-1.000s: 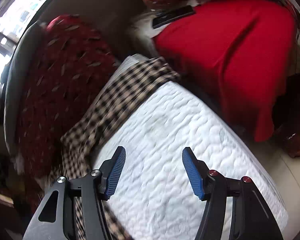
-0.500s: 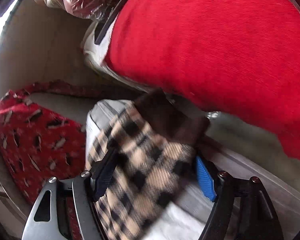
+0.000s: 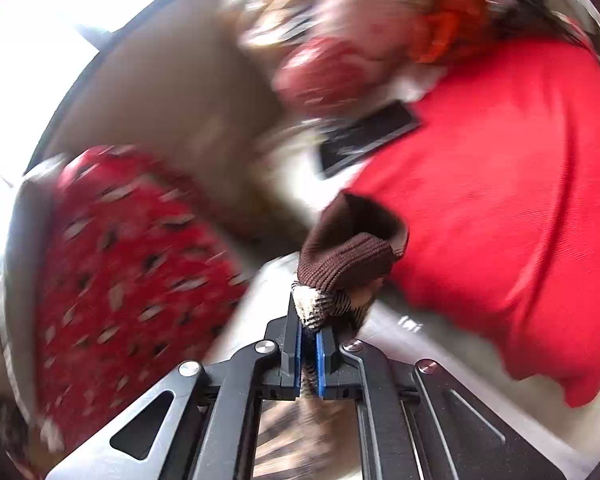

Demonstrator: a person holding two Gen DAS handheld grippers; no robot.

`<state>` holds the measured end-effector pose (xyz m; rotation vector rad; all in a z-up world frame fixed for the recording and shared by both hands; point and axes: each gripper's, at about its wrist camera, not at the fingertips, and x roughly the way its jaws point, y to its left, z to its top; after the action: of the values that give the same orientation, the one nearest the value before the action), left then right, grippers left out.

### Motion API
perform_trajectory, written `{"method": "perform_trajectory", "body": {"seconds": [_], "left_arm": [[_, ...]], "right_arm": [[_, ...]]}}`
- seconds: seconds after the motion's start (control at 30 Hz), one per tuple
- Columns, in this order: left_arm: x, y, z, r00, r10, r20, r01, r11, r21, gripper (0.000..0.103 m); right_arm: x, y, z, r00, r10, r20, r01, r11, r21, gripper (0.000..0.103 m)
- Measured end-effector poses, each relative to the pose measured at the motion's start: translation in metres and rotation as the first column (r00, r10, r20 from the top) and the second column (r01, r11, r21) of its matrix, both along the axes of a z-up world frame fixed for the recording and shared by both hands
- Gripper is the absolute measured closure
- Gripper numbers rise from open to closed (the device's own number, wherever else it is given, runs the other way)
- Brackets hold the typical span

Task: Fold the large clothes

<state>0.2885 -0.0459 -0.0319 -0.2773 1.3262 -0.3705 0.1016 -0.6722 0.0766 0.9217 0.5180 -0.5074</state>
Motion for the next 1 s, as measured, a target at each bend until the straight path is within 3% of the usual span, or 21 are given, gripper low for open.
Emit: {"method": "perform_trajectory", "body": {"seconds": [0.17,0.33,0.53,0.8,0.87,0.93,1.0], "left_arm": [[-0.002,0.013,0.003,0.999,0.009,-0.036,-0.012,0.997,-0.073,0.048],[-0.004,0.03,0.005,0.998,0.008,-0.064,-0.015,0.993,-0.121,0.048],[-0.006,0.051,0.016,0.999,-0.007,-0.05,0.0,0.991,-0.131,0.048],[-0.003,0.08,0.041,1.0,0.009,0.004,-0.008,0.987,-0.157,0.048],[-0.003,0.086,0.045,1.0,0.021,0.011,-0.019,0.987,-0.159,0.048],[-0.002,0.089,0.045,1.0,0.029,0.011,-0.027,0.988,-0.152,0.048],[0.0,0.087,0.042,1.0,0.031,0.002,-0.031,0.989,-0.145,0.048]], "right_arm": [[0.054,0.089,0.026,0.969,0.248,-0.014,-0.248,0.969,0.016,0.099],[0.101,0.193,0.027,0.884,0.463,-0.066,-0.461,0.886,0.04,0.098],[0.129,0.307,0.01,0.779,0.618,-0.103,-0.615,0.786,0.06,0.096],[0.143,0.438,-0.022,0.643,0.751,-0.151,-0.748,0.658,0.09,0.094],[0.142,0.464,-0.036,0.617,0.767,-0.175,-0.765,0.637,0.093,0.09],[0.14,0.487,-0.058,0.577,0.788,-0.214,-0.783,0.608,0.129,0.07],[0.136,0.499,-0.076,0.532,0.814,-0.233,-0.794,0.575,0.198,0.063]]}}
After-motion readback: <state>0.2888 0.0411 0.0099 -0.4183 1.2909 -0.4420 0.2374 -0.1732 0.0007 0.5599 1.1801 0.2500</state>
